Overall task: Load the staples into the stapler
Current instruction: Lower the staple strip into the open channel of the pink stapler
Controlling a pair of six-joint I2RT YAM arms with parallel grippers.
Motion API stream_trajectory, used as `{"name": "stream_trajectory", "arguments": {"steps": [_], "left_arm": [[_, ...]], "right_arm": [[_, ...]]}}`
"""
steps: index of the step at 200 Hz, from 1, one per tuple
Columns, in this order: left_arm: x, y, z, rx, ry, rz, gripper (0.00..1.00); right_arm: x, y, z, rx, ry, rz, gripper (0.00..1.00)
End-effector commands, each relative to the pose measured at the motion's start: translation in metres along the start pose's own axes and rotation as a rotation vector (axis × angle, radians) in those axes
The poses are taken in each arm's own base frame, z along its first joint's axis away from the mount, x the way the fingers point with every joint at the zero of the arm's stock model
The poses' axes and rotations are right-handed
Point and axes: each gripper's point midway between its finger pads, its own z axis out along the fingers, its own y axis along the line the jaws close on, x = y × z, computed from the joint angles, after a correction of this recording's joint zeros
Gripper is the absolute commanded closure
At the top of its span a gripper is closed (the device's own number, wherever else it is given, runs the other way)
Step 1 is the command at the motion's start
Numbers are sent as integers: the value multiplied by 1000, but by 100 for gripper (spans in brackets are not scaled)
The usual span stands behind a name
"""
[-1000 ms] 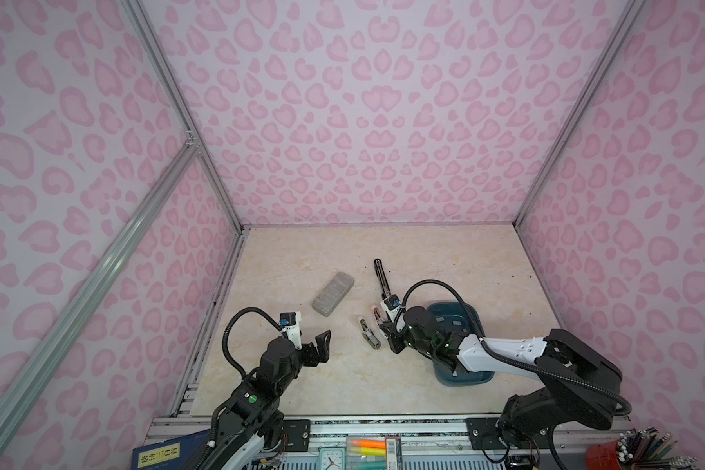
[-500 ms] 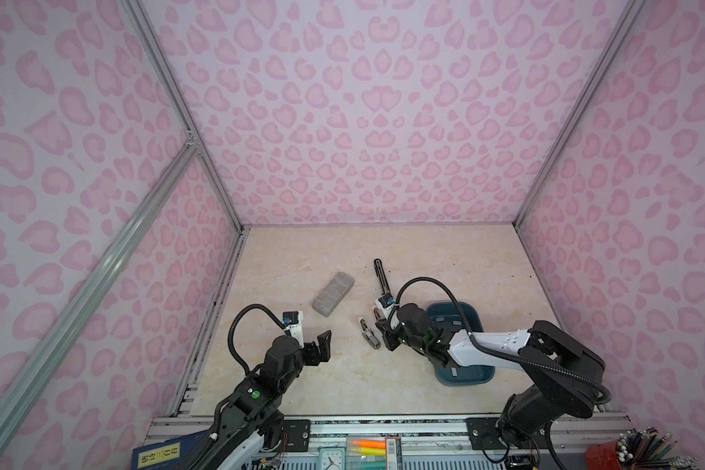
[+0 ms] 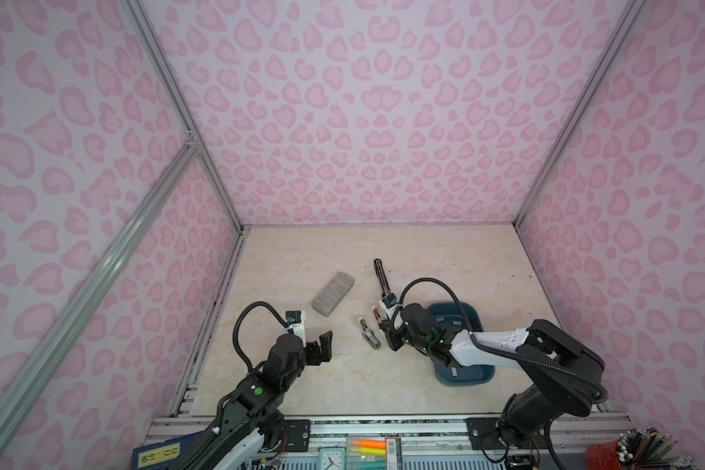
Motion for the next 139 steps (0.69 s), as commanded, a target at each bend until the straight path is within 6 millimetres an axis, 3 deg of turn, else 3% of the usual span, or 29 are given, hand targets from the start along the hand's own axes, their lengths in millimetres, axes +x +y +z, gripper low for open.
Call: {"name": "stream_trajectory", "arguments": {"steps": [1,139], "left_arm": [[-15,-6,-1,11,-46,-5,2],[-9,-12,8,-9,11,44,2]], "right_arm": [[-6,4,2,-19,-24,-9,98],[-2,-3,11,-37,-17,6,98]]}}
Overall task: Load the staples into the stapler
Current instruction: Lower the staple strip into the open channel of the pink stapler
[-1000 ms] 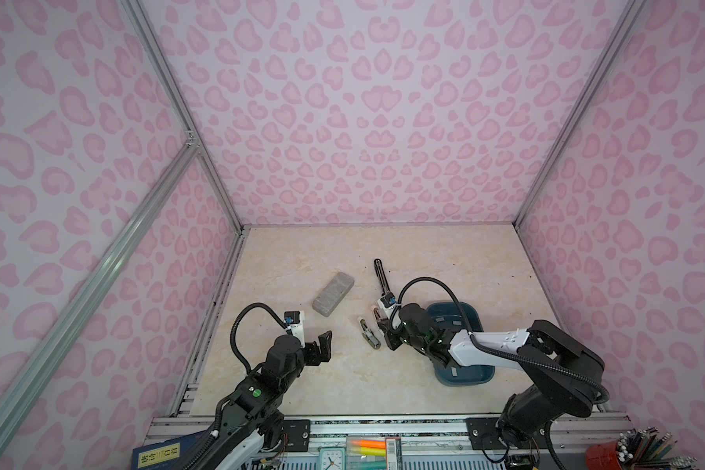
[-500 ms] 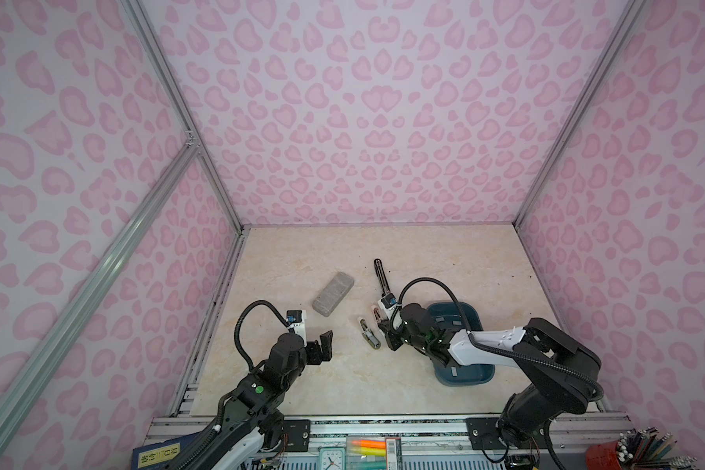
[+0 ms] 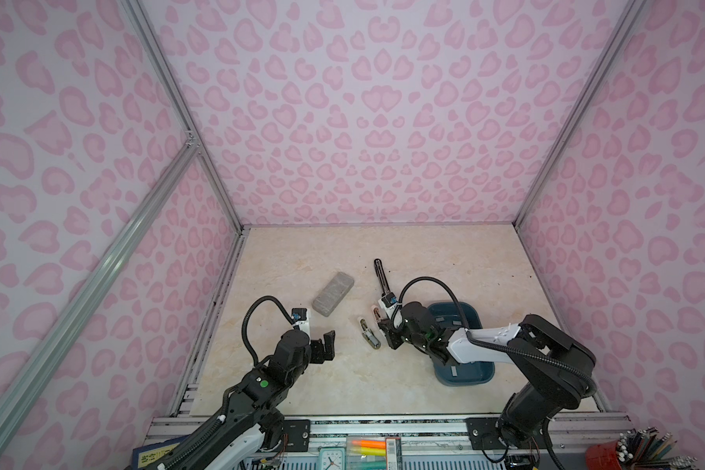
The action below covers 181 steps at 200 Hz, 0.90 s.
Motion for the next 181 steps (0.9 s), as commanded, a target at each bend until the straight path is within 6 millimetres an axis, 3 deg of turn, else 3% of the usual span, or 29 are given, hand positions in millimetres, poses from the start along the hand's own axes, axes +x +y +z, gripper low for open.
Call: {"name": "stream_trajectory", "arguments": {"steps": [1,181], "left_arm": [[-12,-5,0,7,-35,2,2],[-10,-8,2,2,-24,19,2]], "right_arm": [[-4,0,2,-6,-17,-3,98],[0,-8,8,3,1,13,99]]}}
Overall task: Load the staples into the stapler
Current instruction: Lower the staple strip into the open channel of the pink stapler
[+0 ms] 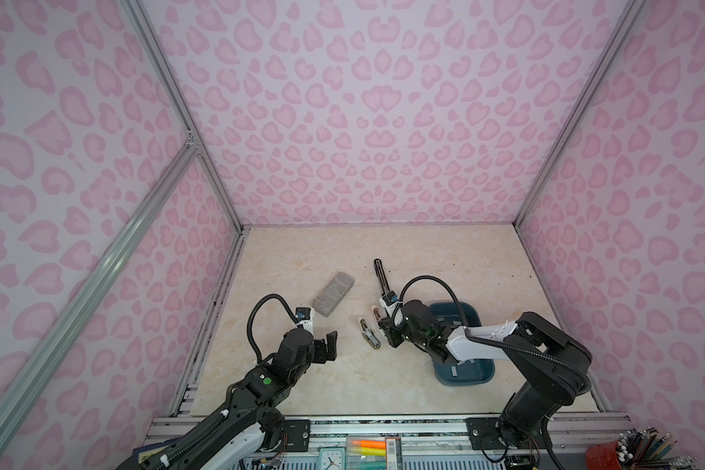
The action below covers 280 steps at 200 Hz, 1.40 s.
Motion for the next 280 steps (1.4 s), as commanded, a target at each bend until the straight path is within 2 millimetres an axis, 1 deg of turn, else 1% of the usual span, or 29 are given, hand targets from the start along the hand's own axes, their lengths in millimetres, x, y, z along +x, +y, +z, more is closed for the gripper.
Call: {"name": "stream_trajectory", "arguments": {"steps": [1,50,95,132,157,223,280], "left_arm": [[-12,-3,-1,5,-37,-8,2],[-12,-4,0,1,-34,-5,2],[-11,-5,1,-4,-26,1,2],[-10,-5,2,-10,-19,8,2],[-11,-6,3,-12,-16,11,2],[-9,-7,5,-23,-4,31,2],[-9,-10,6,-27,-2,42,2]], "right_arm": [[-3,-1,3,5,-12,-1,99],[0,-6,5,18,-4,5,100],[1,-6,6,14,0,8,100],[-7,-4,-2,14,-19,0,100],[-9,-5,-5,21,-25,-4,100],[-1,-8,6,28,4,1,100],[-1,-10,6,33,6,3,100]]}}
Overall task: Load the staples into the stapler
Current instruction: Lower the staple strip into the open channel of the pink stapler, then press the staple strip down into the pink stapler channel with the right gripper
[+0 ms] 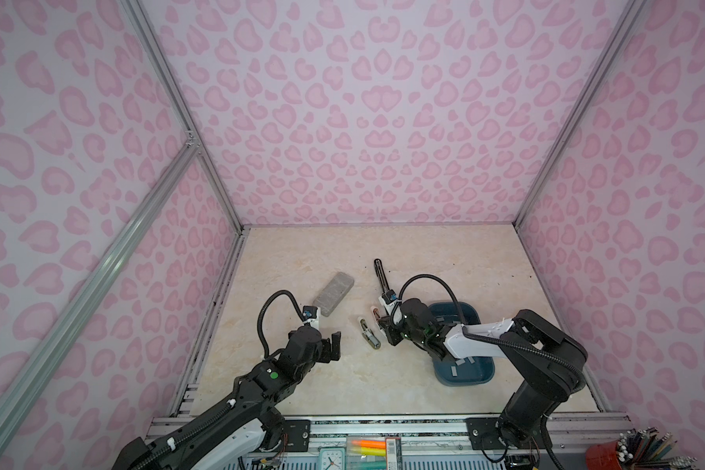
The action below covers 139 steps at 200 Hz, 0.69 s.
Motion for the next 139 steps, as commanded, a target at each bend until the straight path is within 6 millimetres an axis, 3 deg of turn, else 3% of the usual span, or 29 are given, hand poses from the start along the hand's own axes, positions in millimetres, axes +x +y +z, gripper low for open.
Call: {"name": "stream_trajectory", "arguments": {"steps": [1,139], "left_arm": [[-10,-1,-1,-4,-32,-1,2],[-10,-2,0,-7,-29,4,2]], "right_arm": [[1,-3,1,14,3,0,100],[22,-5,-5,8,11,58,100]]}}
